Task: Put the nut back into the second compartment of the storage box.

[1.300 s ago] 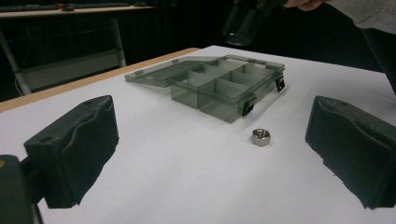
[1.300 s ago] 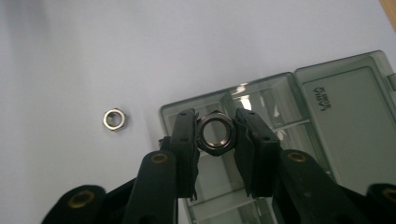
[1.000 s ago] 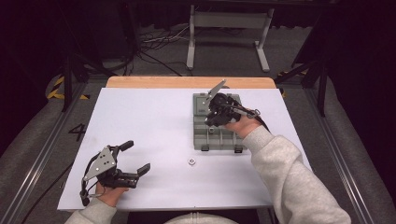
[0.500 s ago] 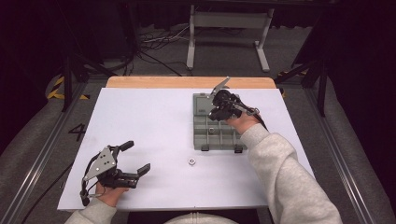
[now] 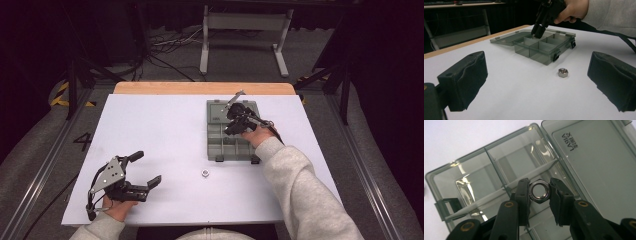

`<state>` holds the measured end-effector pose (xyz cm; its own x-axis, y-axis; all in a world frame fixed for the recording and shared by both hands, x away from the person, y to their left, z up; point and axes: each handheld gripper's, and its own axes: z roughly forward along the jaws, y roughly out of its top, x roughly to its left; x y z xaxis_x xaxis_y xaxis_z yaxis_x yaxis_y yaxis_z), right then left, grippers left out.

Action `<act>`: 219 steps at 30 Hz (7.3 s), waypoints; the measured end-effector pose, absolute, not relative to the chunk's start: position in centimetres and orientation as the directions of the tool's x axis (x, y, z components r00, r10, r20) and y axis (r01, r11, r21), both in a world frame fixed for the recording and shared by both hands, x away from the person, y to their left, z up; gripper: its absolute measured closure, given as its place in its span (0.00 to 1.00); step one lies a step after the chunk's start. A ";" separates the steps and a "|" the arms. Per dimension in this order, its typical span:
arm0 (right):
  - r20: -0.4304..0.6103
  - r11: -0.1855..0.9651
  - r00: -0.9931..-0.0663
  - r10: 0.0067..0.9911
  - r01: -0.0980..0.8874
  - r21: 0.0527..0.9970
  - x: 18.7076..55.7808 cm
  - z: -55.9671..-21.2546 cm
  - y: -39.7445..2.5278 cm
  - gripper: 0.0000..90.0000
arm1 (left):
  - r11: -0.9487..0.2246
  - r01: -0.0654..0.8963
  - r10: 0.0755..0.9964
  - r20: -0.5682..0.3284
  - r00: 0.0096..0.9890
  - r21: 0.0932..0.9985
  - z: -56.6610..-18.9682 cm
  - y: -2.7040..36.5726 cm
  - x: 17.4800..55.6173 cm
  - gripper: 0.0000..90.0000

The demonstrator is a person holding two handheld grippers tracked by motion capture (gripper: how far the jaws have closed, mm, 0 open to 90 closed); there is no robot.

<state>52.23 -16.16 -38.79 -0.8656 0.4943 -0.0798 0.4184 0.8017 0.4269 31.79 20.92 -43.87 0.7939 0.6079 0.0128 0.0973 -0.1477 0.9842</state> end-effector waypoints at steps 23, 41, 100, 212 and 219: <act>-0.170 0.785 -0.870 0.464 0.314 0.534 48.5 -35.4 -15.0 0.15 | -0.149 0.097 0.605 0.013 0.796 0.984 -43.9 20.9 31.8 0.04; -0.162 0.853 -0.957 0.243 0.131 0.504 41.8 -35.0 -10.2 0.16 | -0.149 0.094 0.606 0.016 0.795 0.984 -43.8 20.9 31.7 0.04; -0.096 0.879 -0.973 0.208 0.143 0.456 42.6 -35.8 -10.1 0.77 | -0.154 0.098 0.601 0.015 0.799 0.983 -43.8 20.8 31.8 0.05; -0.068 0.195 -0.770 0.634 0.074 0.978 35.5 -43.4 -31.8 0.00 | -0.109 0.084 0.579 -0.005 0.816 0.990 -44.1 21.2 32.3 0.02; -0.073 0.194 -0.758 0.648 0.071 0.978 35.4 -43.6 -31.8 0.00 | -0.092 0.089 0.579 -0.020 0.815 0.992 -44.1 21.4 32.5 0.02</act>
<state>35.37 -31.82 -43.57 -0.7583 0.6478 -0.0734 0.0712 0.1943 0.9784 32.46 21.40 -44.15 0.8153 0.5787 -0.0199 0.0894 -0.0917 0.9918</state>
